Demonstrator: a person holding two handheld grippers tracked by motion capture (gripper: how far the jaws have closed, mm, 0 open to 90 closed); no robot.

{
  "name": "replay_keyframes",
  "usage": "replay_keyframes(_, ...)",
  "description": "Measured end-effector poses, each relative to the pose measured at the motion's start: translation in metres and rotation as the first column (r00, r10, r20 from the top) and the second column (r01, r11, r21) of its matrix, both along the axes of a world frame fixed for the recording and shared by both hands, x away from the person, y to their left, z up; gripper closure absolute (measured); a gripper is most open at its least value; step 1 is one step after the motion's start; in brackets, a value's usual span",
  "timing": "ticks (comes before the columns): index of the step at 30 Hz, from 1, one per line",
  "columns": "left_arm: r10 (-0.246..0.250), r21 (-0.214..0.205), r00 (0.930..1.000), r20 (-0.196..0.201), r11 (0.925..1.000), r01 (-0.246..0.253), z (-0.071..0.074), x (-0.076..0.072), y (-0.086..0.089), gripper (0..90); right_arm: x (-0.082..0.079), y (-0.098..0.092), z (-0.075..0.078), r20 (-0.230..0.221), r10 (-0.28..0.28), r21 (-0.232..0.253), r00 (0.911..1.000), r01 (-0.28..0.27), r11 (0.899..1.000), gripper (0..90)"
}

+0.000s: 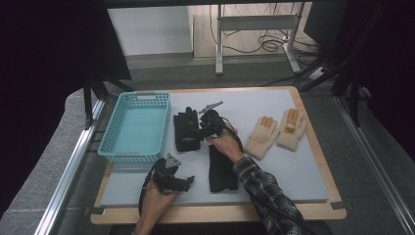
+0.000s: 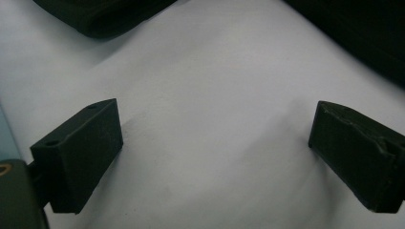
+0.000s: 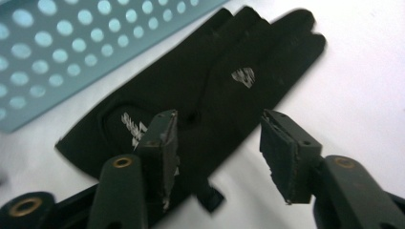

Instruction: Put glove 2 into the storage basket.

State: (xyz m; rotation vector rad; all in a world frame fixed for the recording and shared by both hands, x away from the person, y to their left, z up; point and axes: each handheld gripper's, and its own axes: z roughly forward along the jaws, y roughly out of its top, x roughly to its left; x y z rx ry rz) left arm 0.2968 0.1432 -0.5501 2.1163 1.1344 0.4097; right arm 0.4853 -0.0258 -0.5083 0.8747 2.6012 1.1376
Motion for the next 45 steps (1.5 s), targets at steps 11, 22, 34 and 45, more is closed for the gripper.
replay_keyframes(11, 0.0, 0.0, 1.0, -0.001, 1.0, 0.0, 0.0, 0.0, 0.0, 4.3, 0.017, 0.035, -0.022, 0.009, -0.002, -0.073, 1.0, 0.003, 0.997, 45.1)
replay_keyframes(22, -0.001, 0.0, 1.0, -0.002, 1.0, 0.001, 0.0, 0.0, 0.0, 4.3, 0.017, 0.034, -0.02, -0.041, -0.02, -0.058, 0.999, 0.018, 0.998, 87.4)
replay_keyframes(34, 0.0, -0.001, 1.0, -0.001, 1.0, 0.0, 0.0, 0.0, 0.0, 4.3, 0.006, 0.019, 0.014, -0.04, -0.04, 0.023, 0.9984, 0.041, 0.999, 87.8)
replay_keyframes(45, -0.001, 0.002, 1.0, 0.0, 1.0, 0.001, 0.0, 0.0, 0.0, 4.3, -0.01, -0.008, 0.04, -0.035, -0.051, 0.085, 0.9981, 0.054, 0.995, 87.7)
